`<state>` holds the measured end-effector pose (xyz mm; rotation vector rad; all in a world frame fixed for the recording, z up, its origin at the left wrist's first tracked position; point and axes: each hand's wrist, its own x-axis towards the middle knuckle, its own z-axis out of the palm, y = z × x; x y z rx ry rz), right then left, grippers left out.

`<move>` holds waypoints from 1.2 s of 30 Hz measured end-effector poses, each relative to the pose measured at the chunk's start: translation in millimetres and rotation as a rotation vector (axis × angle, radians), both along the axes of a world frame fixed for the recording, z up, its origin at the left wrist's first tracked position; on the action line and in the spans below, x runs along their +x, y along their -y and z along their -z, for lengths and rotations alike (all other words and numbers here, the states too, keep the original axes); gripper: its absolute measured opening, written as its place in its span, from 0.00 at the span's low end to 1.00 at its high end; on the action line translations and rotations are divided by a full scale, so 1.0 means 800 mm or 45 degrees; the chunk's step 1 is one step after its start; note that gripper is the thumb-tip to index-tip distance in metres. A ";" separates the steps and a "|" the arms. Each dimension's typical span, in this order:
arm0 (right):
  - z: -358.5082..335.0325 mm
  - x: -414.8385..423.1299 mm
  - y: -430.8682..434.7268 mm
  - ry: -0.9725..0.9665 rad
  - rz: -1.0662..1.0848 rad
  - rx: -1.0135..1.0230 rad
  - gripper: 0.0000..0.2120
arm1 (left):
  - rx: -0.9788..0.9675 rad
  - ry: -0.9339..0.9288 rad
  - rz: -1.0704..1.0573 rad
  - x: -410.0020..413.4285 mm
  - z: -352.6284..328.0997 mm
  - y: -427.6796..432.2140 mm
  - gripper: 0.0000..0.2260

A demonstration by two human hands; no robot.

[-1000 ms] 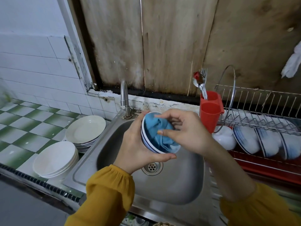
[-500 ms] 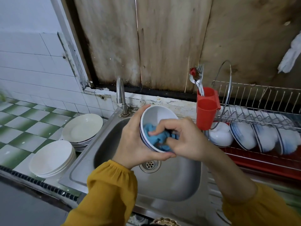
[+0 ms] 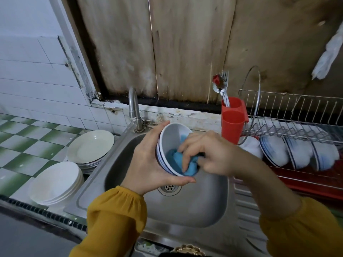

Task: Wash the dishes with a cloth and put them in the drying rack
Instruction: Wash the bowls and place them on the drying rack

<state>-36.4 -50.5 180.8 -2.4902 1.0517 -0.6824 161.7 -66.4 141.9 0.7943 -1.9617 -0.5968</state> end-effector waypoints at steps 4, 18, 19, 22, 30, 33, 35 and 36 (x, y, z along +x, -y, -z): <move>0.008 0.016 0.003 0.040 0.376 -0.488 0.17 | 0.105 -0.097 0.004 -0.013 -0.005 -0.008 0.50; -0.013 0.049 -0.014 0.632 0.235 0.234 0.18 | 0.099 -0.094 0.053 0.009 -0.017 0.001 0.50; -0.014 0.042 -0.015 0.660 0.146 0.397 0.19 | 0.114 -0.089 0.073 0.015 -0.016 0.002 0.51; -0.018 0.035 -0.009 0.897 0.250 0.520 0.18 | 0.154 -0.084 0.090 0.014 -0.015 -0.006 0.52; -0.006 0.039 -0.017 0.311 0.036 0.357 0.22 | 0.146 -0.027 0.044 0.028 -0.009 -0.007 0.51; -0.004 0.038 -0.007 -0.063 0.249 -0.333 0.18 | 0.166 -0.071 0.011 0.024 -0.006 -0.014 0.48; 0.005 0.050 -0.010 0.126 0.458 -0.484 0.17 | 0.215 -0.127 0.043 0.021 -0.005 -0.015 0.45; 0.010 0.058 -0.014 0.245 0.492 -0.437 0.18 | 0.225 -0.143 0.062 0.020 -0.006 -0.014 0.45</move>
